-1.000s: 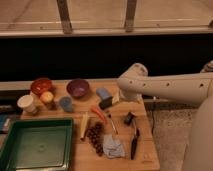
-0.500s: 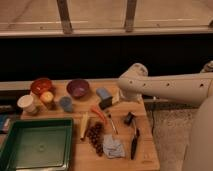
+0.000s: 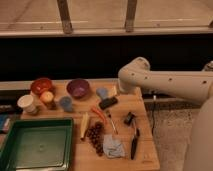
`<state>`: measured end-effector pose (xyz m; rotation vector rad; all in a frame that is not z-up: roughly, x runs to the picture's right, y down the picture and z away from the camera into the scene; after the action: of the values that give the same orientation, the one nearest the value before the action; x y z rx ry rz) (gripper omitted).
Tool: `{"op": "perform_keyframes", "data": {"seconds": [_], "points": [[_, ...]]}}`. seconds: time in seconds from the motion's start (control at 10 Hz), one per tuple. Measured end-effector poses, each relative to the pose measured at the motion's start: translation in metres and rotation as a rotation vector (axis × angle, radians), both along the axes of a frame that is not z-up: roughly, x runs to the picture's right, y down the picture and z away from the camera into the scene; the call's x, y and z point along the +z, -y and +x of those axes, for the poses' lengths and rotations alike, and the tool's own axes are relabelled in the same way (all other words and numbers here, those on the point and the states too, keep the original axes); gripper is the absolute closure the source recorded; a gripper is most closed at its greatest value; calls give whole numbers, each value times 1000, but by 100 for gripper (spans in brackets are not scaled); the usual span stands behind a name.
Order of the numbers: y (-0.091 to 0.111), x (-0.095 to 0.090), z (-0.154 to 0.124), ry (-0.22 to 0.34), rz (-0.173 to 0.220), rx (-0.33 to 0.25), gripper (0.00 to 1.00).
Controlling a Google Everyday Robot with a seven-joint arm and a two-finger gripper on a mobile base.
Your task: Place sponge in red bowl
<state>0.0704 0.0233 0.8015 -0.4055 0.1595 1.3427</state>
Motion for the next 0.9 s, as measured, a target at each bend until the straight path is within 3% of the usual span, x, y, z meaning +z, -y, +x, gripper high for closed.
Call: {"op": "perform_keyframes", "data": {"seconds": [0.3,0.5,0.9], "points": [[21,29,-61,127,5,-192,20],[25,35,-79,153,1,-232,20],[26,38,-77,153,3,-232,20]]}}
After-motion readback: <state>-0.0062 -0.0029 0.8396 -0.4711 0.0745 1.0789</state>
